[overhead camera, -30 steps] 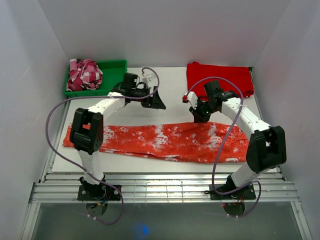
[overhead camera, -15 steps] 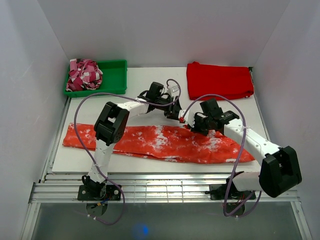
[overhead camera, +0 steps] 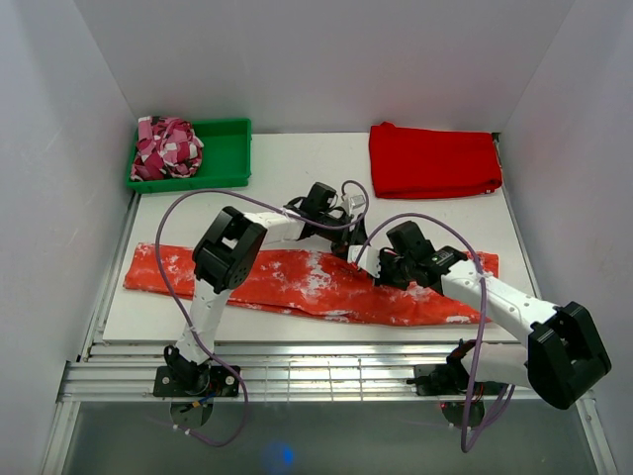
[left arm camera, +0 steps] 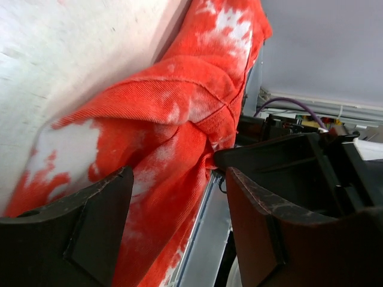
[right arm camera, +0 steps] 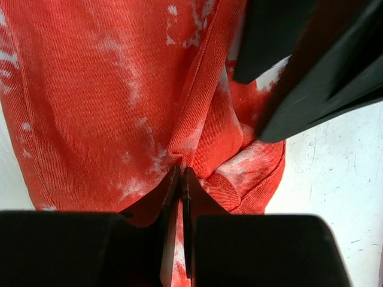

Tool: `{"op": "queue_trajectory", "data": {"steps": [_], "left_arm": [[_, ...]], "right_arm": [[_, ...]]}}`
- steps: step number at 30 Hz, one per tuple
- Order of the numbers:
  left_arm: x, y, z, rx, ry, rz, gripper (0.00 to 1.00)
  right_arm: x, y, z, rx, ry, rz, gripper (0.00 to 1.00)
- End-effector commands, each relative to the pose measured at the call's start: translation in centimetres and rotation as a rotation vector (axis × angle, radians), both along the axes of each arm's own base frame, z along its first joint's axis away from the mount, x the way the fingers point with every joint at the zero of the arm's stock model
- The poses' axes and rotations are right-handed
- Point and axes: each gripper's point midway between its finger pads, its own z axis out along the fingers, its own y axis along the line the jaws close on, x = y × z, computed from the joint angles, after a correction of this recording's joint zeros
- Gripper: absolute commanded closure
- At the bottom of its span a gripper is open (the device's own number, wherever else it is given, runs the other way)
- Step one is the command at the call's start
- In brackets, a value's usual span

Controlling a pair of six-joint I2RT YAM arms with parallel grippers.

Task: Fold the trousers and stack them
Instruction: Fold the trousers

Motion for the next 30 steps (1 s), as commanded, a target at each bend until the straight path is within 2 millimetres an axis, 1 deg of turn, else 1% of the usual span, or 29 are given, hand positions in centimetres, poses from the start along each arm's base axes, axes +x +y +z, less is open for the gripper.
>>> {"op": "queue_trajectory", "data": {"steps": [1, 2, 5, 6, 7, 9, 10, 11, 12, 13, 14, 15, 16, 17, 18, 19, 21, 22, 23, 24, 26, 27, 29, 30], "left_arm": [[-1.5, -0.9, 3.9, -0.039, -0.07, -0.028, 0.26], [-2.1, -1.3, 3.7, -0.038, -0.058, -0.035, 0.26], [-2.5, -2.1, 3.3, -0.034, -0.031, -0.025, 0.23], [-2.2, -2.6, 3.3, -0.047, -0.022, -0.01, 0.23], [-2.0, -2.8, 3.2, -0.05, -0.015, 0.001, 0.24], [-1.1, -3.5, 3.6, -0.076, -0.029, 0.029, 0.27], [-0.8, -3.7, 3.3, -0.072, -0.019, 0.044, 0.29], [-0.4, -3.8, 3.4, -0.072, -0.027, 0.058, 0.29], [0.3, -3.9, 3.4, -0.073, -0.046, 0.081, 0.3], [0.6, -4.0, 3.5, -0.077, -0.049, 0.09, 0.3], [1.0, -3.9, 3.4, -0.078, -0.049, 0.099, 0.3], [1.1, -3.9, 3.5, -0.079, -0.049, 0.103, 0.3], [1.1, -3.9, 3.3, -0.08, -0.044, 0.102, 0.3], [1.2, -4.0, 3.3, -0.082, -0.042, 0.105, 0.3], [1.3, -4.0, 3.3, -0.088, -0.049, 0.107, 0.3], [1.4, -4.0, 3.4, -0.095, -0.053, 0.108, 0.3], [1.6, -4.4, 3.6, -0.11, -0.057, 0.113, 0.31], [1.8, -4.5, 3.7, -0.117, -0.062, 0.114, 0.3], [2.0, -4.7, 3.8, -0.123, -0.061, 0.116, 0.3], [2.3, -4.9, 4.0, -0.138, -0.073, 0.119, 0.31], [2.6, -5.3, 4.3, -0.153, -0.072, 0.12, 0.31], [2.7, -5.5, 4.0, -0.158, -0.051, 0.122, 0.32], [2.7, -5.8, 4.1, -0.164, -0.028, 0.114, 0.33], [2.6, -5.8, 4.4, -0.172, -0.021, 0.106, 0.33]], "right_arm": [[0.1, 0.5, 0.7, 0.034, -0.024, -0.012, 0.92], [0.2, 0.6, 0.8, 0.038, -0.024, -0.019, 0.92], [0.4, 0.7, 1.2, 0.045, -0.033, -0.032, 0.92], [0.4, 0.6, 1.2, 0.043, -0.03, -0.036, 0.92], [0.4, 0.6, 1.3, 0.041, -0.032, -0.042, 0.79], [0.9, -0.1, 1.7, 0.024, -0.052, -0.09, 0.56], [1.0, -0.6, 1.8, 0.01, -0.061, -0.118, 0.31], [1.4, -1.6, 1.9, -0.016, -0.085, -0.16, 0.21], [1.8, -2.9, 2.4, -0.023, -0.114, -0.218, 0.18], [1.9, -3.8, 2.7, -0.023, -0.124, -0.253, 0.16], [2.1, -4.8, 3.0, -0.031, -0.139, -0.293, 0.15], [2.3, -6.2, 3.6, -0.019, -0.157, -0.352, 0.16], [2.2, -7.2, 3.6, -0.026, -0.154, -0.389, 0.2], [1.6, -8.3, 3.3, -0.051, -0.129, -0.412, 0.23], [1.4, -9.8, 3.2, -0.062, -0.119, -0.452, 0.26], [0.9, -10.9, 2.5, -0.084, -0.095, -0.477, 0.36], [-0.2, -12.8, 1.4, -0.128, -0.049, -0.507, 0.45], [-0.7, -14.5, 0.6, -0.147, -0.016, -0.559, 0.51], [-1.1, -15.0, 0.0, -0.158, 0.004, -0.547, 0.53], [-1.7, -16.0, -0.6, -0.175, 0.031, -0.569, 0.54], [-2.7, -16.7, -1.9, -0.207, 0.07, -0.556, 0.54], [-3.2, -17.4, -2.6, -0.225, 0.095, -0.57, 0.54], [-3.8, -18.2, -3.4, -0.247, 0.125, -0.592, 0.54], [-4.1, -19.1, -3.8, -0.26, 0.146, -0.617, 0.54]]}}
